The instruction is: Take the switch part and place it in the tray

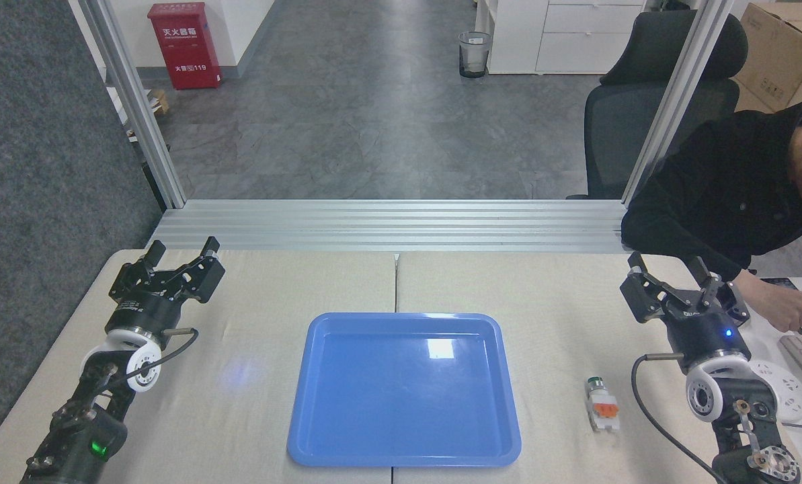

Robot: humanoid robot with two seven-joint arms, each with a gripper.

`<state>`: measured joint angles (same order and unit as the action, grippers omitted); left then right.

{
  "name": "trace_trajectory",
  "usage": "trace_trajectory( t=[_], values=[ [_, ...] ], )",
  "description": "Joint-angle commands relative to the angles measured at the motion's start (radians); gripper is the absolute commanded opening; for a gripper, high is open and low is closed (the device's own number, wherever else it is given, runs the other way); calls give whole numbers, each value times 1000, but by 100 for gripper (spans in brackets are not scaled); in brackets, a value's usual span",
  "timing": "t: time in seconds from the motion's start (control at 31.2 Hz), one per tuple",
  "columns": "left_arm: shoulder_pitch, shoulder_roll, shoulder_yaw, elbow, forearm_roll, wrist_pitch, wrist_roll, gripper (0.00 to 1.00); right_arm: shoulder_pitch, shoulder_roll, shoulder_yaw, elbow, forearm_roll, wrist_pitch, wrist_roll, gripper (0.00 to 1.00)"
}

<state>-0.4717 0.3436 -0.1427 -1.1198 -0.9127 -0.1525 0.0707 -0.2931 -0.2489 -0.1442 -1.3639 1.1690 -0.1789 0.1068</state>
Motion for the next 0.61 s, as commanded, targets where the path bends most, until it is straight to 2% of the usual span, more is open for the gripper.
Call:
trace_trajectory(
  t=[0.0,0.32,0.58],
  values=[
    [1,0,0,0,0,1,0,100,-1,2,2,0,0,-1,-1,100],
    [1,0,0,0,0,1,0,100,3,5,5,3,3,2,1,100],
    [-1,0,0,0,0,1,0,100,41,5,11,5,4,2,7,100]
  ],
)
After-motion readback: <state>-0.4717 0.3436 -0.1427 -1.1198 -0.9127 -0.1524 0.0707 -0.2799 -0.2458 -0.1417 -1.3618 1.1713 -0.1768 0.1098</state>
